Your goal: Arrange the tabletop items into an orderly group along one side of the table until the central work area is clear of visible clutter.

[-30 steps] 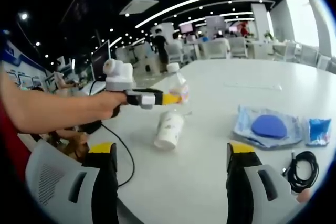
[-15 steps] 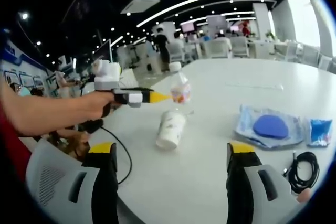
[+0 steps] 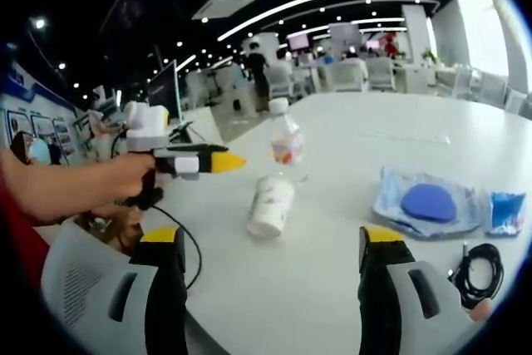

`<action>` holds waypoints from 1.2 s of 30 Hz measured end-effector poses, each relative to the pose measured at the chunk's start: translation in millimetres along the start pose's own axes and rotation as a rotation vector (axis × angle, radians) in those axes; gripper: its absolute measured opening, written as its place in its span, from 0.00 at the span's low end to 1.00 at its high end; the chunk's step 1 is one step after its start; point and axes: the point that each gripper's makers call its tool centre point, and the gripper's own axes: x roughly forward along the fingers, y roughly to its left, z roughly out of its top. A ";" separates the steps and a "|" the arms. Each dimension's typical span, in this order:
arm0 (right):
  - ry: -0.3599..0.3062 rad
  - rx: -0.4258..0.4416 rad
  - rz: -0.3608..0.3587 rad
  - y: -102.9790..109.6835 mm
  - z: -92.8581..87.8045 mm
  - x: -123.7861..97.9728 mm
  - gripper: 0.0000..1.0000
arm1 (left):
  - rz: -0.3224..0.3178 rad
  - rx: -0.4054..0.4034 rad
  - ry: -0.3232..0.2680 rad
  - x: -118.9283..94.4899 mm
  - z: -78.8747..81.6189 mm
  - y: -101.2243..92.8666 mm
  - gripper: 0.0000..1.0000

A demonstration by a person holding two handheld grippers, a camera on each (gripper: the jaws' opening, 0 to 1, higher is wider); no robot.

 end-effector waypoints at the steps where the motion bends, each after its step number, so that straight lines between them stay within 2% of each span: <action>1: 0.000 0.000 0.000 -0.4 0.3 0.0 0.85 | -0.006 0.001 -0.009 -2.5 1.3 -2.3 0.70; 8: 0.005 0.000 -0.005 -3.8 3.7 2.0 0.85 | -0.071 -0.012 -0.015 -25.9 0.2 -22.5 0.78; 16: 0.029 -0.009 0.000 -5.0 1.9 7.6 0.85 | -0.163 -0.026 0.018 -49.5 -15.4 -45.5 0.83; 22: 0.042 -0.014 0.003 -7.1 3.9 12.7 0.85 | -0.187 -0.027 0.007 -66.4 -15.9 -61.6 0.83; 27: 0.060 -0.015 0.008 -12.7 6.3 21.6 0.85 | -0.210 0.010 -0.006 -80.8 -14.6 -78.9 0.83; 36: 0.097 -0.028 0.037 -13.1 17.4 52.2 0.85 | -0.219 0.000 -0.019 -96.7 -17.8 -87.6 0.82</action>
